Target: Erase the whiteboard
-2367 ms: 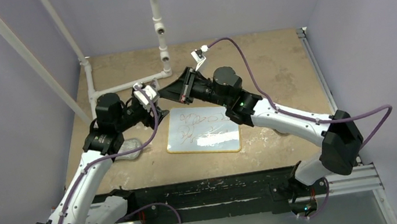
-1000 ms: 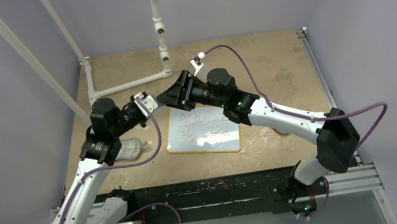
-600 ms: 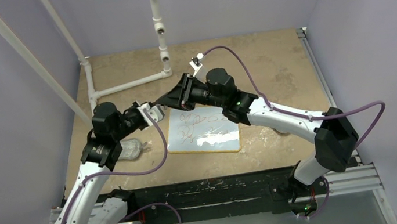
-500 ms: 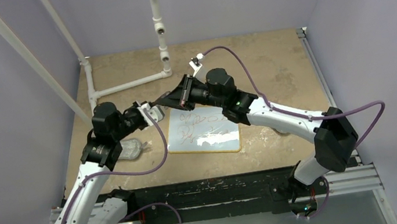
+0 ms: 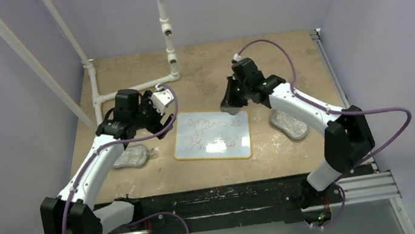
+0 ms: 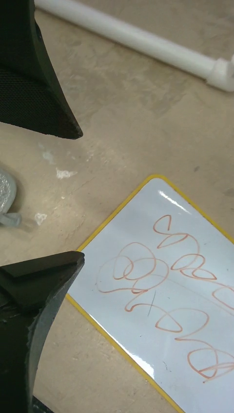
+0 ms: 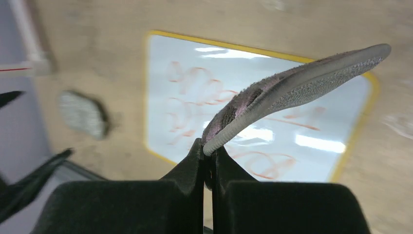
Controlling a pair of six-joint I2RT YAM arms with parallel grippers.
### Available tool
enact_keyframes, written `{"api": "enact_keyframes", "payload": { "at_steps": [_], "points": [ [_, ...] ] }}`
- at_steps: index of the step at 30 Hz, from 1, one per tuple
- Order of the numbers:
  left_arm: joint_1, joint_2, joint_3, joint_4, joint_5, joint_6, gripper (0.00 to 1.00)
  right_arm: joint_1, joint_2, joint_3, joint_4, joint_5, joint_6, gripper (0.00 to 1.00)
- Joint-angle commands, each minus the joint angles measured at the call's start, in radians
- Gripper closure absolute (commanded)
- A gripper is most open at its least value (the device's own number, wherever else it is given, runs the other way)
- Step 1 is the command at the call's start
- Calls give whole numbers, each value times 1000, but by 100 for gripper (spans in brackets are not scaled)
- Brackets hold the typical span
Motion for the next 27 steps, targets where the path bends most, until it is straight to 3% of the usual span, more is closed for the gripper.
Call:
{"api": "enact_keyframes", "payload": {
  "at_steps": [1,7,16,27],
  "points": [
    [0,50,-8,-15,-67,-153,15,-49,-27,-29,-295,114,-226,100],
    [0,220,-54,48,-28,-233,18,-94,58,-70,-264,52,-262,100],
    [0,457,-41,112,-73,-292,26,-97,318,28,-102,-157,-301,100],
    [0,583,-25,138,-66,-229,54,-99,430,3,19,-235,-295,100]
  ]
}}
